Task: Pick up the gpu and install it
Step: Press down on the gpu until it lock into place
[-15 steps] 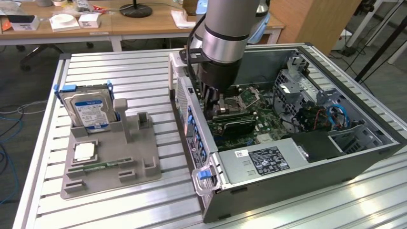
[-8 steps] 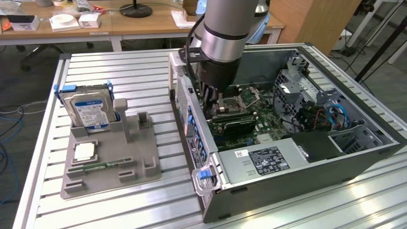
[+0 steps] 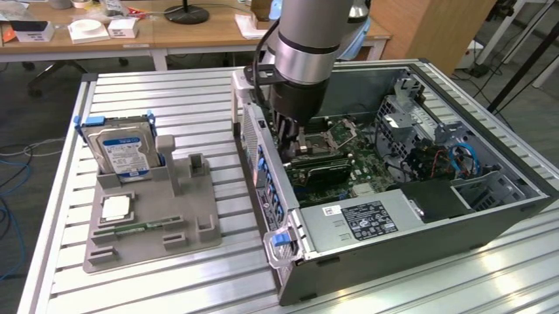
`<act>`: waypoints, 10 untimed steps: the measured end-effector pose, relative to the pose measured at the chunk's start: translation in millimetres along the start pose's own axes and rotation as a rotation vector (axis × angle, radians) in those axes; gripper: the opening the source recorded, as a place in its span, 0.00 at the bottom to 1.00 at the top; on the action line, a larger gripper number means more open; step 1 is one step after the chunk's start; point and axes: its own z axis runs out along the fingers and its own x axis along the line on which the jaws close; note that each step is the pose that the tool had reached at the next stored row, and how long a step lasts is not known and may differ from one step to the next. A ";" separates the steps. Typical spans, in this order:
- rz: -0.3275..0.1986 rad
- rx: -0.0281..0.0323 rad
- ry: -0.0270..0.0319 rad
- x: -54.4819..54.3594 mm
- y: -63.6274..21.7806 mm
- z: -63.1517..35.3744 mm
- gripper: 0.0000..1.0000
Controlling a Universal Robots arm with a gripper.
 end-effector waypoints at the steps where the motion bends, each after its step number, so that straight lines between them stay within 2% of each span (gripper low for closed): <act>1: 0.000 0.0000 0.0000 -0.2 0.1 0.0 0.11; 10: 0.004 0.0001 0.0000 -2.2 2.3 0.1 0.11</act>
